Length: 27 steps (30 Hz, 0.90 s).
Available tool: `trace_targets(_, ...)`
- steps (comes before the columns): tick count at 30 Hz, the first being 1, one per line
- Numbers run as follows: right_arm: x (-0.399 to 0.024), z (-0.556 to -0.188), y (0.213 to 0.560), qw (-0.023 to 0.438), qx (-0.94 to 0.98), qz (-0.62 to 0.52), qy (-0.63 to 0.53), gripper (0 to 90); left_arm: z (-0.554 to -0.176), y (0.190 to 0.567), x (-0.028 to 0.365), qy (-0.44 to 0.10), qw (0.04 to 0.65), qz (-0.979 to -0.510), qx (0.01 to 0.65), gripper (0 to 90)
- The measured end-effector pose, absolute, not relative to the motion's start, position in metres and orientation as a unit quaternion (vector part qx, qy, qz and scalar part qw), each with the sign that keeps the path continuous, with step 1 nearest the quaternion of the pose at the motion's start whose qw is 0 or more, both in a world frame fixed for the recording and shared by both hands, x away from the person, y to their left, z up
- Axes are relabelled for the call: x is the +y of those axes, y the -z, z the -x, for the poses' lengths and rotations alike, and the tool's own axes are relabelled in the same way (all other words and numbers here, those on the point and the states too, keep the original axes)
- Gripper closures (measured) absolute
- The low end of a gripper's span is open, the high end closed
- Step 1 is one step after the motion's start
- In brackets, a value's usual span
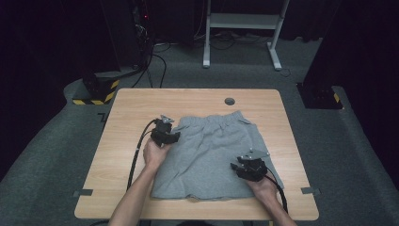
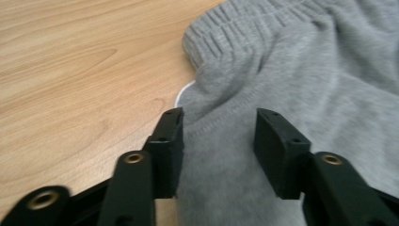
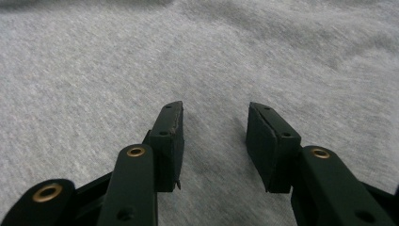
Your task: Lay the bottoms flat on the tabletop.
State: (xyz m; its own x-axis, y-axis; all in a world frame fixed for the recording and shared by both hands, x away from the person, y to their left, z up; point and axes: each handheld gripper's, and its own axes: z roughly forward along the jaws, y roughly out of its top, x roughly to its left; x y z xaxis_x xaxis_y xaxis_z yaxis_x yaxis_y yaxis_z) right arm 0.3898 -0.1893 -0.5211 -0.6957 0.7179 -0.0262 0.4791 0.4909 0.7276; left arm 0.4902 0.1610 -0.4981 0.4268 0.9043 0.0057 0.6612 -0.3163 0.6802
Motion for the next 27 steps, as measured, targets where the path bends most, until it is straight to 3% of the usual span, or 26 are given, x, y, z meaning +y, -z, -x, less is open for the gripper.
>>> trace_targets(6,-0.192,-0.384,0.521,0.162,0.850,-0.347,-0.361,57.1,-0.505,0.508,0.161,-0.227,0.262,-0.791,0.504,85.4)
trace_targets(12,-0.196,-0.379,0.521,0.159,0.852,-0.343,-0.362,57.4,-0.524,0.507,0.173,-0.235,0.253,-0.777,0.527,87.8)
trace_targets(14,-0.197,-0.378,0.521,0.157,0.852,-0.344,-0.362,57.4,-0.523,0.506,0.174,-0.232,0.263,-0.776,0.524,82.7)
trace_targets(17,-0.196,-0.379,0.518,0.152,0.857,-0.345,-0.352,57.8,-0.513,0.501,0.173,-0.226,0.290,-0.777,0.511,63.7)
trace_targets(19,-0.196,-0.383,0.515,0.159,0.857,-0.346,-0.347,60.1,-0.502,0.496,0.172,-0.223,0.315,-0.776,0.499,56.8)
trace_targets(23,-0.205,-0.403,0.504,0.163,0.828,-0.376,-0.383,68.3,-0.481,0.494,0.169,-0.205,0.331,-0.791,0.472,50.5)
trace_targets(27,-0.209,-0.437,0.498,0.162,0.811,-0.407,-0.387,68.2,-0.467,0.500,0.169,-0.195,0.335,-0.796,0.464,48.7)
